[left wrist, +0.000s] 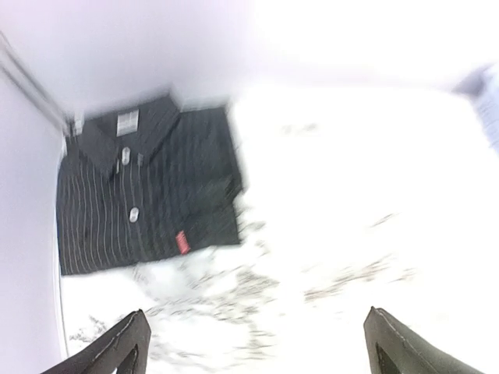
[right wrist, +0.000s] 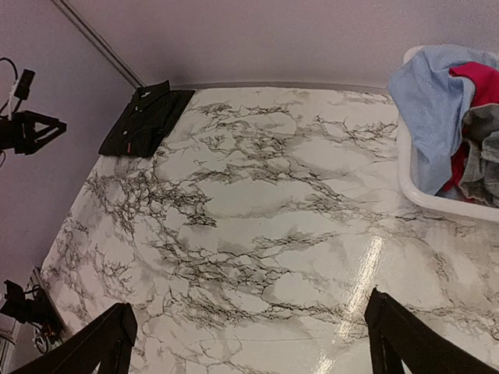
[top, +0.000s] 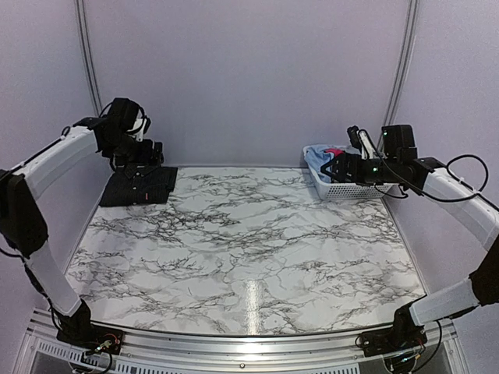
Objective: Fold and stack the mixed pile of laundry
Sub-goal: Pick up the crumpled skirt from the bin.
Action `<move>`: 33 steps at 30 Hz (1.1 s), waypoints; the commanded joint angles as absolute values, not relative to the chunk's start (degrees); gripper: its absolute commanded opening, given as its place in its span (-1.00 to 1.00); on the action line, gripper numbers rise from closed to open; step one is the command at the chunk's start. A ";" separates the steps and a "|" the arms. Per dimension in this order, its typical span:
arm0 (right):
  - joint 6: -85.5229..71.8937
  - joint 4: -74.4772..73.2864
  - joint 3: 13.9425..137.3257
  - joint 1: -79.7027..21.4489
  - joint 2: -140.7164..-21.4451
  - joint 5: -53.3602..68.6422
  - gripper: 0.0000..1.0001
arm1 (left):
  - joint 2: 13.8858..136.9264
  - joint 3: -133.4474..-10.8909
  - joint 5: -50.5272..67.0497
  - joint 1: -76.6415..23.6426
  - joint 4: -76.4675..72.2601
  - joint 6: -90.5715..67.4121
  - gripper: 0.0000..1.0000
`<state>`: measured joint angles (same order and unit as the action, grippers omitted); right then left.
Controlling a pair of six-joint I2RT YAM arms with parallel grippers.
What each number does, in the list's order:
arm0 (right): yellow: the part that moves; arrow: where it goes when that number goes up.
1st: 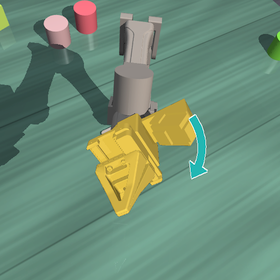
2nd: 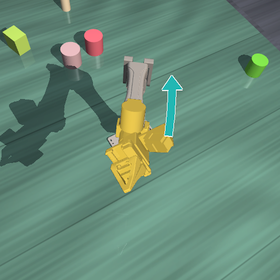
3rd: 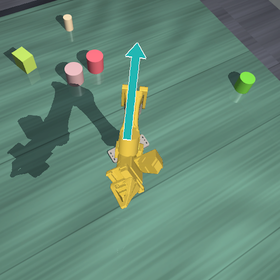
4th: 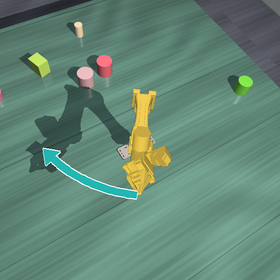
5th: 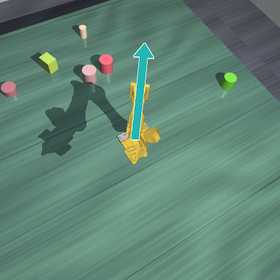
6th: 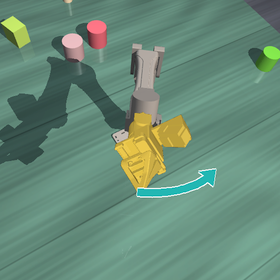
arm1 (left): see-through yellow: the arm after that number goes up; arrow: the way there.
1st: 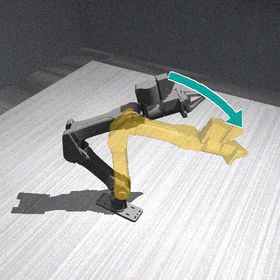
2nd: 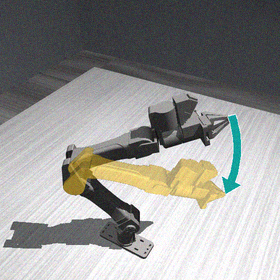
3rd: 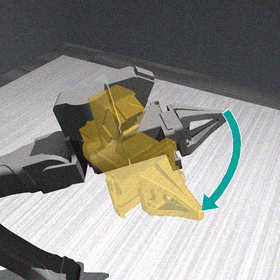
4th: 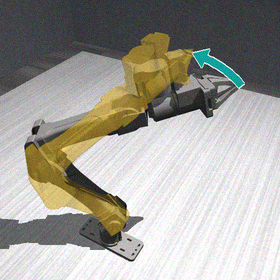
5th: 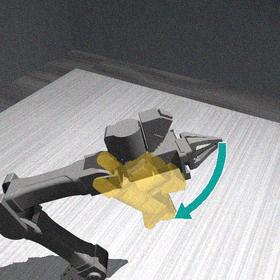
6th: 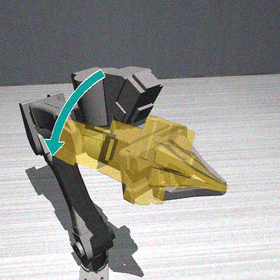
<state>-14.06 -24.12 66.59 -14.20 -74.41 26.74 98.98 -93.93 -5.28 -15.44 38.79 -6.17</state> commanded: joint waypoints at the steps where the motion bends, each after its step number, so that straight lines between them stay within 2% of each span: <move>1: -8.84 -29.40 69.69 -13.80 -73.89 26.68 0.97 | 91.11 -94.25 -5.05 -19.55 41.57 -12.32 0.98; 7: -10.87 -28.96 64.43 -13.83 -70.58 26.19 0.97 | 83.78 -84.43 -3.67 -27.65 42.05 -20.26 0.98; 14: -12.65 -27.92 54.17 -13.84 -65.44 25.65 0.97 | 80.53 -69.86 -9.67 -39.91 39.71 -28.82 0.98; 22: -15.12 -25.90 46.01 -13.89 -61.86 24.36 0.97 | 74.20 -59.79 -13.33 -43.18 29.91 -37.87 0.98; 27: -12.70 -26.48 50.74 -13.75 -63.71 15.57 0.97 | 73.02 -58.85 -13.04 -42.87 28.64 -38.89 0.98; 29: -10.13 -27.21 56.70 -12.70 -66.82 9.42 0.97 | 73.39 -59.77 -11.55 -42.85 28.55 -37.76 0.98; 33: -6.44 -27.07 69.80 -4.93 -78.15 8.17 0.97 | 74.68 -63.32 -11.93 -42.66 28.24 -35.30 0.98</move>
<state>-10.44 -29.21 58.67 -11.18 -70.59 14.63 73.58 -59.33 -11.94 -43.07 30.06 -37.06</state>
